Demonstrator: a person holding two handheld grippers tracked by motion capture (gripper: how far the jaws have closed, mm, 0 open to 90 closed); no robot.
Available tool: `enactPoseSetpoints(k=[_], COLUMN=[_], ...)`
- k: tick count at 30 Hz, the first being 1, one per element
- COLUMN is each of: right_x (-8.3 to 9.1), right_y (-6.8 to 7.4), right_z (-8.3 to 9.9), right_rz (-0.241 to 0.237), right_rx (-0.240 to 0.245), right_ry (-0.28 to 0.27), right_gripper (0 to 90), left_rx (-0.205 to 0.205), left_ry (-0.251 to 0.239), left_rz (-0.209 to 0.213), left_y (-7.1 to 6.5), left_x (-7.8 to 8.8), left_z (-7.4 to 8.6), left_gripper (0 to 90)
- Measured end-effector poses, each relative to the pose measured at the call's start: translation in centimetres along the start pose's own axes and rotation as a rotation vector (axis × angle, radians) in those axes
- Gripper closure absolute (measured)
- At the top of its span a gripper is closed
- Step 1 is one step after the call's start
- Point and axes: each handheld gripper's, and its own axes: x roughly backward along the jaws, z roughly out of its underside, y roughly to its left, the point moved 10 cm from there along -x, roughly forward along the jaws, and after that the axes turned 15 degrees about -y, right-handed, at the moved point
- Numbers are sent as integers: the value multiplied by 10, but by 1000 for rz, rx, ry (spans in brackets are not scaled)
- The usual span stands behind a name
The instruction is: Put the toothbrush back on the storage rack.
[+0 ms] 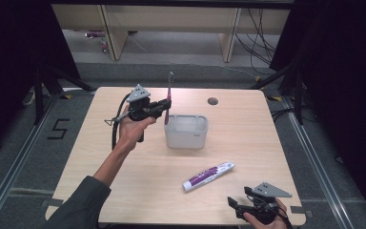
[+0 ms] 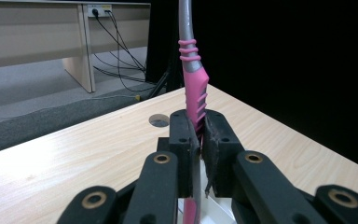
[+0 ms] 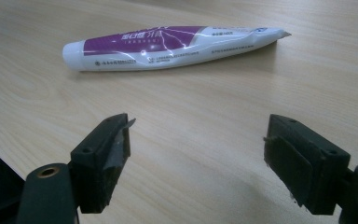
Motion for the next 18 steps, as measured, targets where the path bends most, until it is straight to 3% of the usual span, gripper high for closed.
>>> enactPoseSetpoints(k=[11, 13, 18], right_x=[0, 1, 1], right_y=[1, 4, 2], right_z=[0, 1, 0], right_rz=[-4, -12, -13], right_rx=[-5, -30, -9], right_ry=[1, 11, 2], right_gripper=[231, 231, 231], left_rx=[6, 5, 4], left_ry=[-24, -23, -13], left_rz=[-25, -34, -42], left_y=[3, 6, 8], left_x=[-13, -15, -16], left_z=[9, 10, 18], left_gripper=[819, 818, 818])
